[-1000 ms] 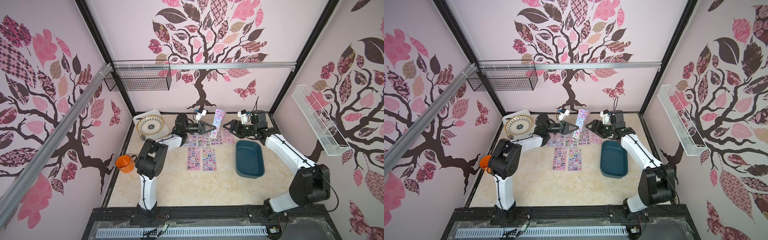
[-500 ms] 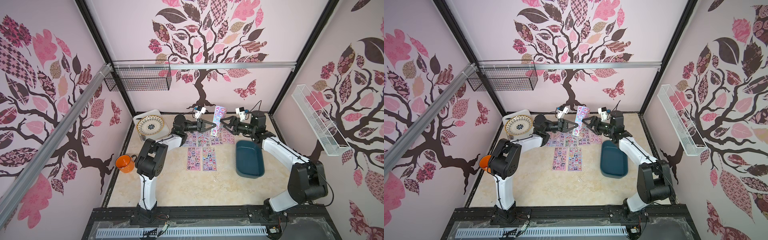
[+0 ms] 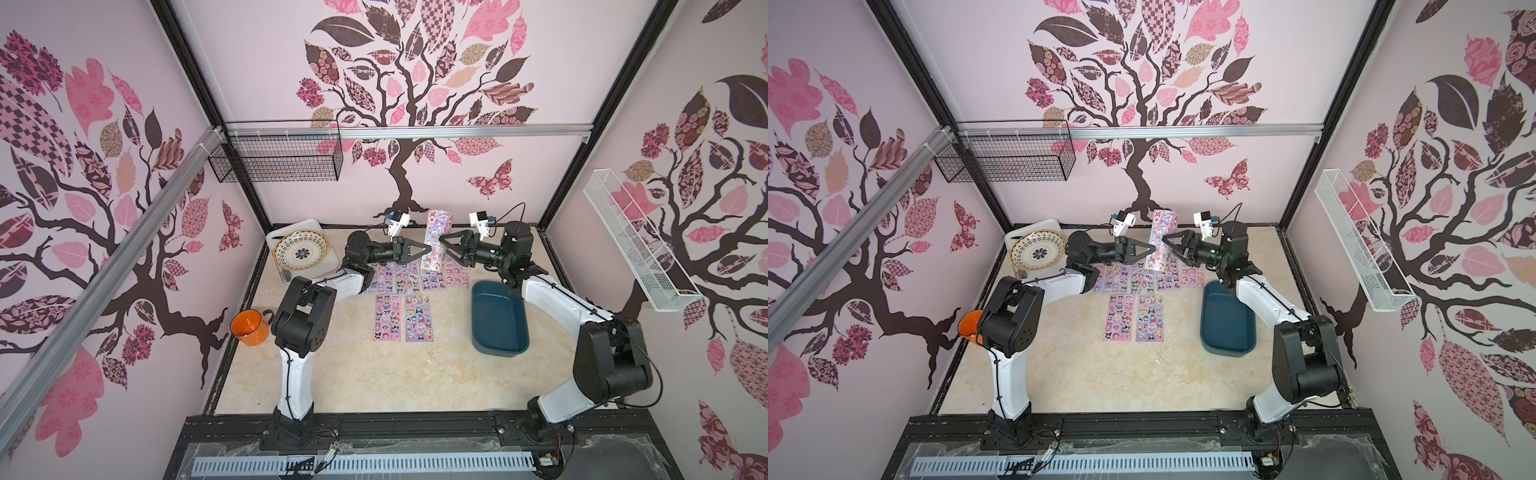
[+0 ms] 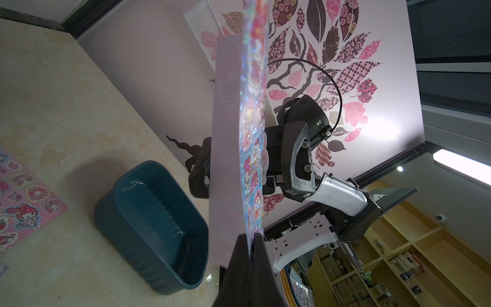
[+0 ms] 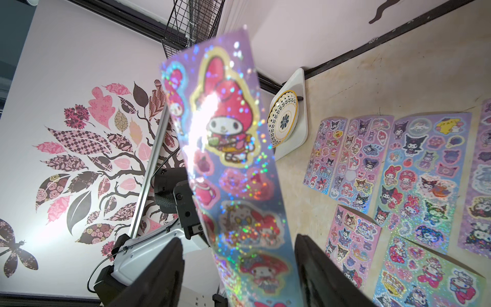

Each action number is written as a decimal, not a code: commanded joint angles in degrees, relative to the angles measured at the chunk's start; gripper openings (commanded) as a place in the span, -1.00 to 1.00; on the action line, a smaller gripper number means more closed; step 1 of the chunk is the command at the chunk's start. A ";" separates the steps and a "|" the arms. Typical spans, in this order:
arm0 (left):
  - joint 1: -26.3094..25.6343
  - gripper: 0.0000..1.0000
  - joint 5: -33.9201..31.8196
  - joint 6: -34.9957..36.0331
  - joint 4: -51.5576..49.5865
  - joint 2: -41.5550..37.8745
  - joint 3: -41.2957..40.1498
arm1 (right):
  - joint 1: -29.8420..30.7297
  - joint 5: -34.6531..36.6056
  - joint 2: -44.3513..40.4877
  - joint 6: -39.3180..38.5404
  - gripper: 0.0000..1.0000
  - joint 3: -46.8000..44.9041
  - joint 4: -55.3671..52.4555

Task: Take the stickers out of the storage box
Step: Pick up the sticker from the storage box.

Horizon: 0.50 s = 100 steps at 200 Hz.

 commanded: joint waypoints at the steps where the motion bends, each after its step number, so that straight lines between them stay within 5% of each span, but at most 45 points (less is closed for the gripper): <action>1: 0.46 -1.00 -0.92 1.57 -0.72 0.58 -0.71 | 0.27 -0.39 -2.25 -1.07 0.28 1.40 -1.45; 100: 0.46 -1.00 -2.04 17.30 -19.98 -3.47 -1.51 | 0.29 1.42 -4.41 -4.15 0.13 2.05 -6.46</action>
